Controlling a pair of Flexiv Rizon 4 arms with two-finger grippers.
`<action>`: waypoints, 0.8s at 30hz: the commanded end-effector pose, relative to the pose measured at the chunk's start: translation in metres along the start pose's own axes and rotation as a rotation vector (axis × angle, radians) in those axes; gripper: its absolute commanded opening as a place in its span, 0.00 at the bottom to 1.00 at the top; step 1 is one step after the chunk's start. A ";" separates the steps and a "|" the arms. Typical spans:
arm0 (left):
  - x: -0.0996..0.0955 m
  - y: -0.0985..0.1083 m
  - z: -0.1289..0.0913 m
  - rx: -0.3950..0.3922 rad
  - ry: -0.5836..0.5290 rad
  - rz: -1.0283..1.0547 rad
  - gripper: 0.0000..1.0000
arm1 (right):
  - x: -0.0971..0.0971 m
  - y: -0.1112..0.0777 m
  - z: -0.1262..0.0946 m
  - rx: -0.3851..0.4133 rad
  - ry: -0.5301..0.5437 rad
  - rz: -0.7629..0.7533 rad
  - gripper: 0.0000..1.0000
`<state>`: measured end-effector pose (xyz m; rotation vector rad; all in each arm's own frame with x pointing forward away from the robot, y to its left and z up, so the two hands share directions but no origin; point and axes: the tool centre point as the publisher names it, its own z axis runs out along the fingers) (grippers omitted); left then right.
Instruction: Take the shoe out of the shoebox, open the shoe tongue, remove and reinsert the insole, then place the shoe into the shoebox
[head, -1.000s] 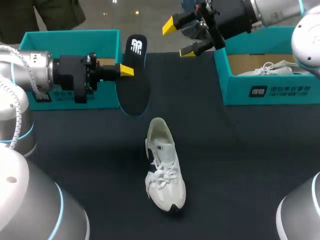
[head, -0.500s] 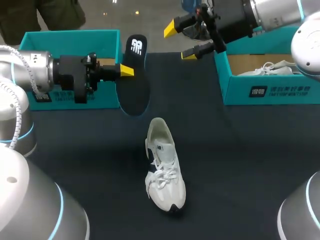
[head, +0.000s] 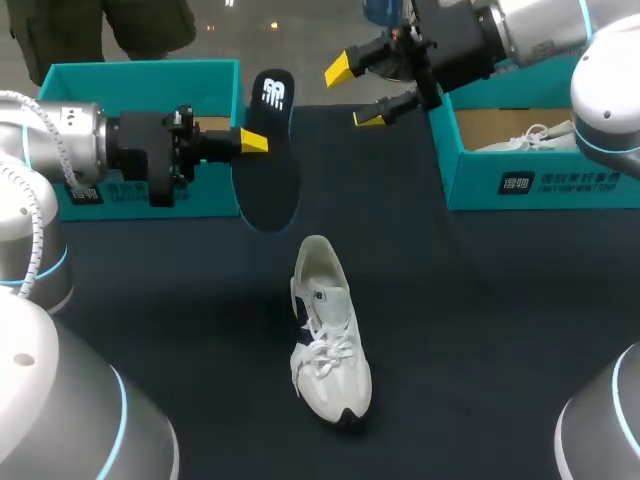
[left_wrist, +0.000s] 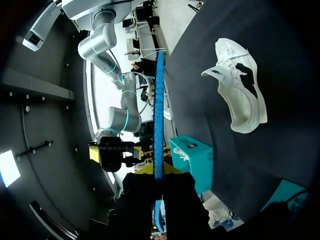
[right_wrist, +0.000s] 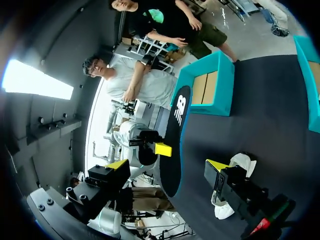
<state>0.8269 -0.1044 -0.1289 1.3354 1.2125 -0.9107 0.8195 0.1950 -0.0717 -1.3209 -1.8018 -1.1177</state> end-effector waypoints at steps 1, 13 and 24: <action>0.001 0.000 0.001 -0.001 -0.001 0.002 0.00 | -0.012 -0.005 0.015 -0.012 0.074 -0.004 1.00; 0.001 0.000 0.001 -0.001 -0.001 0.002 0.00 | -0.015 -0.030 0.047 -0.016 0.118 0.020 1.00; 0.001 0.000 0.001 -0.001 -0.001 0.002 0.00 | -0.004 -0.024 0.082 0.013 0.165 0.026 1.00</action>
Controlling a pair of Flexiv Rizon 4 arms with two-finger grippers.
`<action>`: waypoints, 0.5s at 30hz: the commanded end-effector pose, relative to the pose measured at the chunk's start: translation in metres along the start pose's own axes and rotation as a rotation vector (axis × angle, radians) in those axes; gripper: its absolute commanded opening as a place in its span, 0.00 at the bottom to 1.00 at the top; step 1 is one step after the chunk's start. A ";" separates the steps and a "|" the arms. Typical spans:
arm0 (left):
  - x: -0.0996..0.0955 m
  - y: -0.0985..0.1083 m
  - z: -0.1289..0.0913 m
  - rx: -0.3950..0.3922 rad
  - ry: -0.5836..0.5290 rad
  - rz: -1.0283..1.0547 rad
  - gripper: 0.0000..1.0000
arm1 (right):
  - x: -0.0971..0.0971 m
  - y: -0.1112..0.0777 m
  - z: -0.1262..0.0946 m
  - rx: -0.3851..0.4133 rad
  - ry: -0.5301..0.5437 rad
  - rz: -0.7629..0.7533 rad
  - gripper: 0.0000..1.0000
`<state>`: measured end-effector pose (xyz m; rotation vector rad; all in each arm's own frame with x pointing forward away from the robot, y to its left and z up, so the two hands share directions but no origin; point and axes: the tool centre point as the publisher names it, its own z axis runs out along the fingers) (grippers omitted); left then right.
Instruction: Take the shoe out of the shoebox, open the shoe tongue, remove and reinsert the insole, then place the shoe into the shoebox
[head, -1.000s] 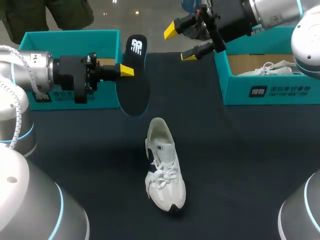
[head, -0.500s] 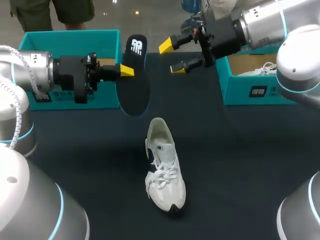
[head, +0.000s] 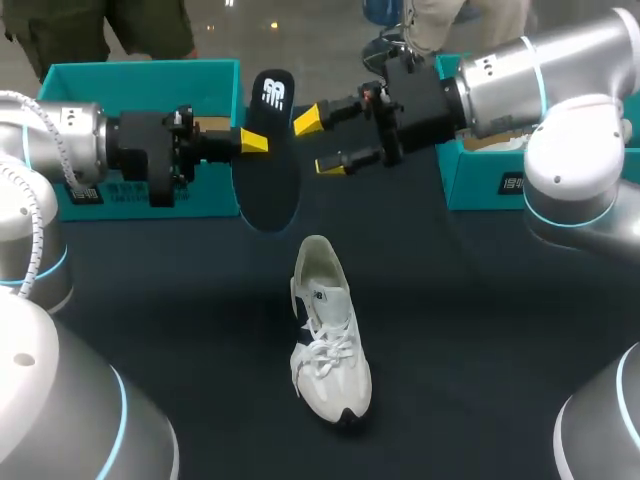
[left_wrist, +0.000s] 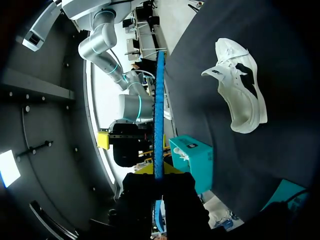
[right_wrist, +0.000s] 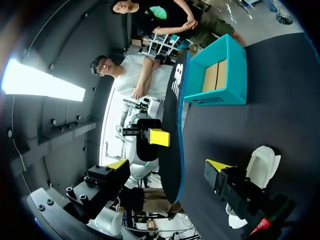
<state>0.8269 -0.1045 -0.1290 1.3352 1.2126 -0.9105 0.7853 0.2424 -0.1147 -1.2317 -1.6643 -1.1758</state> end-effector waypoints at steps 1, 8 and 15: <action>0.001 0.000 0.001 0.000 -0.001 0.002 0.00 | 0.001 0.014 0.024 0.028 0.022 -0.010 1.00; 0.001 0.000 0.001 0.000 -0.001 0.002 0.00 | 0.009 0.018 0.041 0.055 0.040 -0.009 1.00; 0.001 0.000 0.001 0.000 -0.001 0.002 0.00 | 0.006 0.006 0.045 0.033 0.053 0.013 1.00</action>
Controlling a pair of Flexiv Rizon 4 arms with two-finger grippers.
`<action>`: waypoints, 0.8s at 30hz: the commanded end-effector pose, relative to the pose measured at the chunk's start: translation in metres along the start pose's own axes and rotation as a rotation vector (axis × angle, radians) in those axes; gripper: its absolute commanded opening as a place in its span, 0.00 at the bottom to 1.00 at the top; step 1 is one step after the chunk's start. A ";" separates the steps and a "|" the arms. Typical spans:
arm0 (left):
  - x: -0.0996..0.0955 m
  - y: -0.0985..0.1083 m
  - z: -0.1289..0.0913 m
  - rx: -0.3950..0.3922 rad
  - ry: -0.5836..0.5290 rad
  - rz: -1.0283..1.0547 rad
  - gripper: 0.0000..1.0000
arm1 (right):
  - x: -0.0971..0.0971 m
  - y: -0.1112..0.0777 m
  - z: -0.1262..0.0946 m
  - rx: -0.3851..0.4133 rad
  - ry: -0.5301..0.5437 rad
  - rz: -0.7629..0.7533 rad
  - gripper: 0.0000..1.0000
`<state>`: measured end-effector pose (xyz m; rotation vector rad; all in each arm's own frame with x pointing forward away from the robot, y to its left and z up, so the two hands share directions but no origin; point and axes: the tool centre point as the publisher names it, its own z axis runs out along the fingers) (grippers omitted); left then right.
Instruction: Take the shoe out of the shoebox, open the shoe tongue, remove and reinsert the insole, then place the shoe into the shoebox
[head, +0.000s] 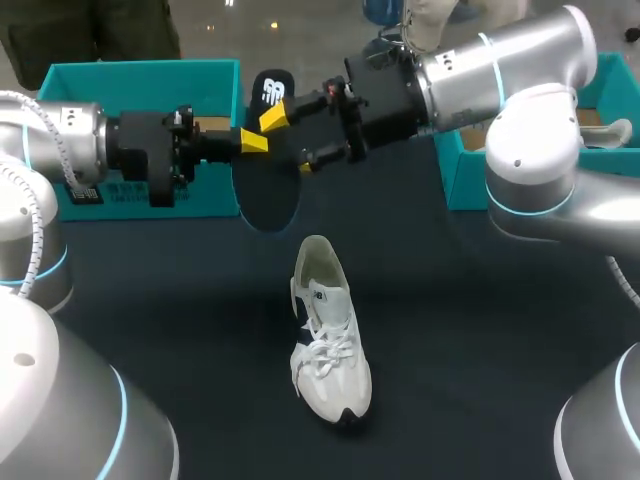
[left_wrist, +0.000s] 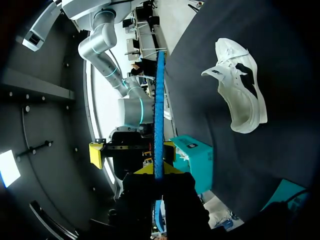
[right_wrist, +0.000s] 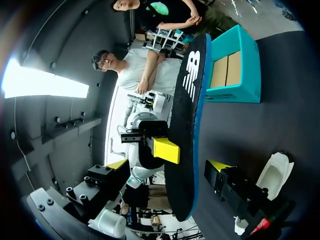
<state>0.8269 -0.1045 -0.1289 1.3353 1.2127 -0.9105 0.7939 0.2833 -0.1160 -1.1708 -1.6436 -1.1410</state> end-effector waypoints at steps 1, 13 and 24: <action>0.001 0.000 0.001 0.000 -0.001 0.002 0.00 | -0.002 -0.008 0.006 -0.021 0.007 0.008 1.00; 0.001 0.000 0.001 0.000 -0.001 0.002 0.00 | -0.002 -0.015 0.006 -0.044 0.013 0.022 0.90; 0.001 0.000 0.001 0.000 -0.001 0.002 0.00 | -0.007 -0.011 0.008 -0.046 0.018 0.032 0.27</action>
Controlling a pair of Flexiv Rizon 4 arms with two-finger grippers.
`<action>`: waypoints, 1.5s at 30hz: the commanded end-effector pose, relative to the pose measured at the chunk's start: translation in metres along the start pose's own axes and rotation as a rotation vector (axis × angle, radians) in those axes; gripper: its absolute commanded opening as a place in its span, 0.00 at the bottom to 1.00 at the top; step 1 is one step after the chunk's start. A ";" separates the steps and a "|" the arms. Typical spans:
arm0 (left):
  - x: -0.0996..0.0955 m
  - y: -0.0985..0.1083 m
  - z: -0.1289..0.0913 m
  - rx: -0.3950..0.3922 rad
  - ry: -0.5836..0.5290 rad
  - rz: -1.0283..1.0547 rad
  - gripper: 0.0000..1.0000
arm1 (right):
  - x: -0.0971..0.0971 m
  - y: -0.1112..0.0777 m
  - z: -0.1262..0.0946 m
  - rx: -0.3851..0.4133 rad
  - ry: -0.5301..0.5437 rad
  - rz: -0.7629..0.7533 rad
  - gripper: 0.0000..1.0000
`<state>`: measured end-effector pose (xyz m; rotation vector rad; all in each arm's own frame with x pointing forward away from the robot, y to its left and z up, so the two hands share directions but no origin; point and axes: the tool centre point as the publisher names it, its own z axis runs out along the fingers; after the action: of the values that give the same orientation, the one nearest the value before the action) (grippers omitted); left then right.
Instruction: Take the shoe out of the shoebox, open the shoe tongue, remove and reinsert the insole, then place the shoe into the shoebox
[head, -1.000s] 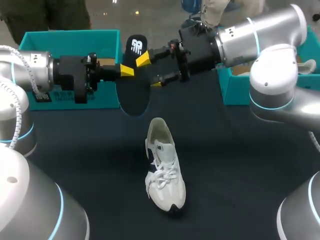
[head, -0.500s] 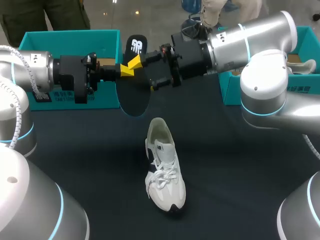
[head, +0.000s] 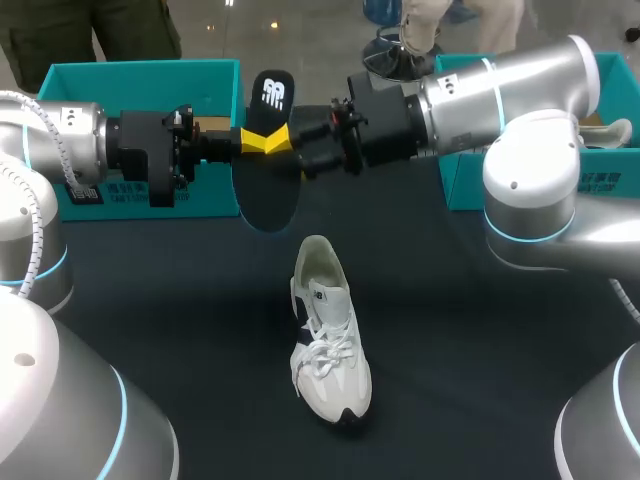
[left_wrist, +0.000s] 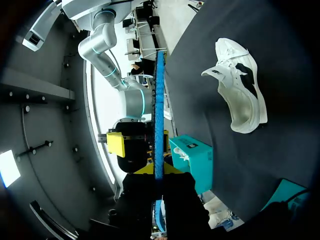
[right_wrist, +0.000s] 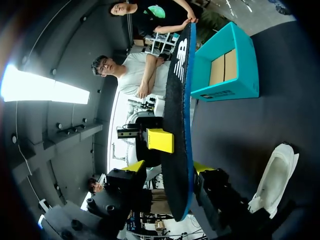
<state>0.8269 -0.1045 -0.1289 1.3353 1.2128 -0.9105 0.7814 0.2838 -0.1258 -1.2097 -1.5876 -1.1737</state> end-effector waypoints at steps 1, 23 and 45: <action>0.001 0.000 0.001 0.000 -0.001 0.002 0.00 | -0.001 0.003 0.004 0.003 0.001 0.001 0.26; 0.001 0.000 0.001 0.000 -0.001 0.002 0.00 | -0.004 0.005 0.003 0.007 0.006 -0.002 0.00; -0.009 -0.014 -0.021 0.209 0.207 -0.244 1.00 | -0.041 0.024 -0.030 -0.035 -0.100 -0.018 0.00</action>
<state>0.8075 -0.0948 -0.1262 1.4387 1.4814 -1.1144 0.8159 0.2535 -0.1529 -1.2926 -1.6540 -1.1804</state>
